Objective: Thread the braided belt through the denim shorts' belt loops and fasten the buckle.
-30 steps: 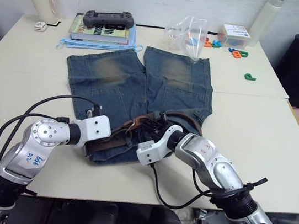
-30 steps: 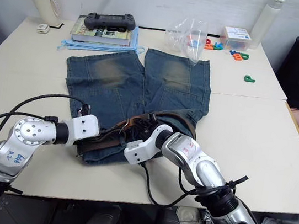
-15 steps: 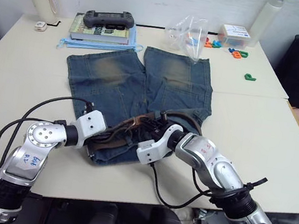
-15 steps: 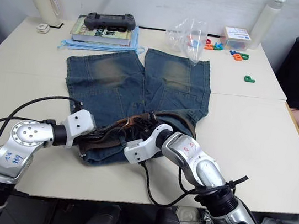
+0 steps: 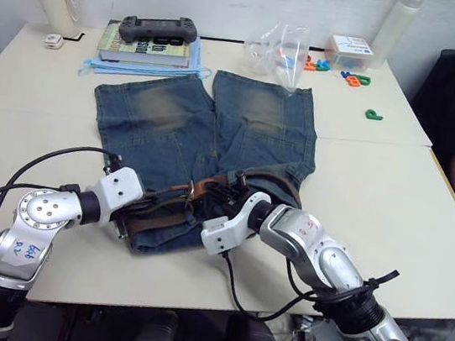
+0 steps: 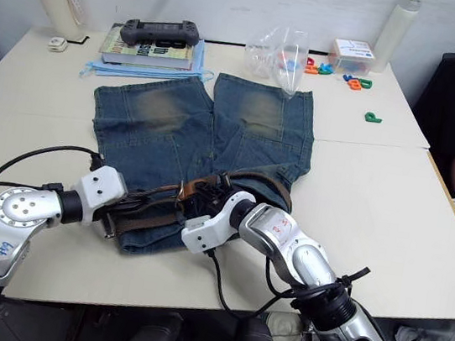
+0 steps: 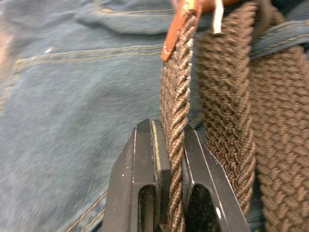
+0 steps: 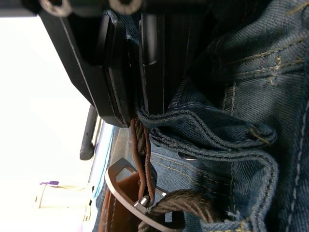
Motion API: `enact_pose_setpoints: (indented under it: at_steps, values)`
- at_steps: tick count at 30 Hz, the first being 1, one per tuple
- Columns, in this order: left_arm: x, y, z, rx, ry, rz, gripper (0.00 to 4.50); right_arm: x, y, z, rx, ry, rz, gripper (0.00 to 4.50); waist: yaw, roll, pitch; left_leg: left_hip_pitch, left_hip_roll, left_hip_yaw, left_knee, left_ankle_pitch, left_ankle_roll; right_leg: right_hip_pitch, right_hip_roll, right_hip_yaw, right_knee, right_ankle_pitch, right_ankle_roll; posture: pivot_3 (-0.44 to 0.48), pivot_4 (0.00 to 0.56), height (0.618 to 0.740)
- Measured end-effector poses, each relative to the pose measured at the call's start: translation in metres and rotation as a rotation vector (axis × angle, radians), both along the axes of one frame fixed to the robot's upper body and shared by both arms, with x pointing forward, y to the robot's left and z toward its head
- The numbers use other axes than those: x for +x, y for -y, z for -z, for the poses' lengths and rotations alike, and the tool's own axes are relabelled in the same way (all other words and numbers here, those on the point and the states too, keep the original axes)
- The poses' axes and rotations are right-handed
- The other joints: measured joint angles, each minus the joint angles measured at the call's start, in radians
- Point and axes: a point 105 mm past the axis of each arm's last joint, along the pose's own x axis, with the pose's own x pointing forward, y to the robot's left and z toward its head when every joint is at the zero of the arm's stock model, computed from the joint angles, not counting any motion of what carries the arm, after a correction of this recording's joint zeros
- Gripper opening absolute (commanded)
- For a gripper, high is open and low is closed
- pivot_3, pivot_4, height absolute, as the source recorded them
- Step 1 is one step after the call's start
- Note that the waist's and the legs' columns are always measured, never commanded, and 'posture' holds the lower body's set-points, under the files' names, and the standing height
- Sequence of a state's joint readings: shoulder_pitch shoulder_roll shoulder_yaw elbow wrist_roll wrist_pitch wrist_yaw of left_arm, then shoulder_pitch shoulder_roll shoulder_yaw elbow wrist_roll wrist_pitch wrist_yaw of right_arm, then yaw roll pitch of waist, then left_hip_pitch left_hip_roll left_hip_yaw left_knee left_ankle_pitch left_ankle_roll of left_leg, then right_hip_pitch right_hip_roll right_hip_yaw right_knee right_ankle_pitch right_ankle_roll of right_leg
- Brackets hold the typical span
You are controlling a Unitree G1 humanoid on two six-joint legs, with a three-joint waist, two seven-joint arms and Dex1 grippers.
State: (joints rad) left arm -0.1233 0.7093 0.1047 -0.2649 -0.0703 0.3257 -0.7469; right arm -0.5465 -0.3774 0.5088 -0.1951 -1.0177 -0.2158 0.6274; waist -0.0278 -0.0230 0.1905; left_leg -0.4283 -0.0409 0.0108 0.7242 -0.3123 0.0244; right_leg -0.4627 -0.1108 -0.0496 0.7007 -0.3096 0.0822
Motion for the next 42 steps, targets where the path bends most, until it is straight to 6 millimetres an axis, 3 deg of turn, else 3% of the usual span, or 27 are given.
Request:
enact_pose_setpoints:
  at_steps: [6,12,18,22,42]
  values:
    - [-0.008,-0.007,0.004,0.038,0.045,0.018,0.0,-0.001,0.0,0.001,0.007,-0.012,-0.001,0.04,0.001,0.0,0.0,0.0,0.0,0.0,0.0,0.0,-0.001,0.0,0.0,0.0,0.0,0.0,0.0,0.0,0.15,0.667]
    - [-0.007,-0.007,0.003,0.166,0.117,0.068,0.0,0.0,0.001,0.002,0.012,-0.024,0.008,0.04,0.0,0.0,0.0,0.0,0.0,0.0,0.0,-0.001,-0.001,0.0,0.0,0.0,0.0,0.0,-0.001,0.0,0.15,0.667]
    - [-0.002,-0.01,0.001,0.187,0.185,0.017,0.0,-0.001,-0.007,-0.002,0.014,-0.017,-0.006,0.04,-0.001,0.0,0.0,0.0,0.0,0.0,0.0,-0.001,-0.001,-0.001,0.0,0.0,0.001,0.0,-0.001,0.0,0.15,0.667]
    - [-0.002,-0.012,0.005,0.179,0.189,-0.026,0.0,0.001,-0.018,0.0,0.02,-0.029,-0.018,0.04,0.0,-0.001,0.0,0.0,0.0,0.0,0.0,-0.001,-0.001,-0.002,0.0,0.0,0.004,-0.001,-0.002,0.0,0.15,0.667]
    - [-0.009,-0.009,0.009,0.258,0.178,0.039,0.0,0.004,-0.028,0.006,-0.002,-0.036,-0.022,0.04,-0.002,-0.001,-0.001,0.001,0.001,0.0,0.001,-0.002,-0.002,-0.002,0.0,-0.001,0.006,-0.003,-0.005,0.0,0.15,0.667]
